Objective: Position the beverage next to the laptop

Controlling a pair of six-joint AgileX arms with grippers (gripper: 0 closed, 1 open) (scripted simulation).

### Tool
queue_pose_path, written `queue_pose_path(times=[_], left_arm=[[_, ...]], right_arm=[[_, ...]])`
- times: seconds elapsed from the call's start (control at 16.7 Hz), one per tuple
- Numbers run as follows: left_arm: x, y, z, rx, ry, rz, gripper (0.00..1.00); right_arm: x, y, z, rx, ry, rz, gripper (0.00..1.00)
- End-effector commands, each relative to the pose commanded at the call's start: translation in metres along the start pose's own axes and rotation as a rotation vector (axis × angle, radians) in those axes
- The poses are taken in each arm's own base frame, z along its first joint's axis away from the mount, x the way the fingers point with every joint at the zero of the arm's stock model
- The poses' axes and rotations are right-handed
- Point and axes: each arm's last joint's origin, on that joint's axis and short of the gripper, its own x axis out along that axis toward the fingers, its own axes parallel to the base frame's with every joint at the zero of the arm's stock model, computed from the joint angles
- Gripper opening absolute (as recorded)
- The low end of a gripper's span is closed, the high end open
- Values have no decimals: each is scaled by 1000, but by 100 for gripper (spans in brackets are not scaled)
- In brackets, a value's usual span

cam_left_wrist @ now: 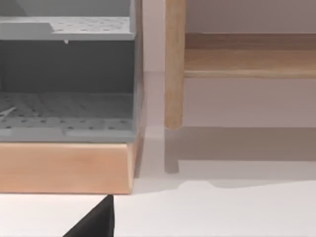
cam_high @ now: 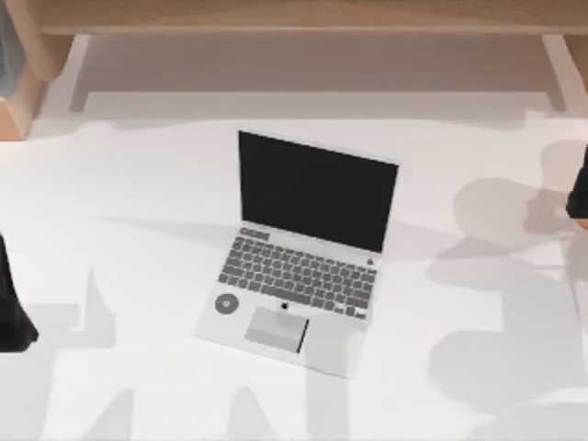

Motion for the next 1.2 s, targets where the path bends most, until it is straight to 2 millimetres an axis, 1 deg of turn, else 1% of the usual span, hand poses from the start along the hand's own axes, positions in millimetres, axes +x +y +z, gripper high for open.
queue_pose_path(times=[0.6, 0.66, 1.2], left_arm=[[0, 0, 0, 0, 0, 0, 100], [0, 0, 0, 0, 0, 0, 100], [0, 0, 0, 0, 0, 0, 100]], right_arm=[[0, 0, 0, 0, 0, 0, 2], [0, 0, 0, 0, 0, 0, 0], [0, 0, 1, 2, 0, -1, 0]])
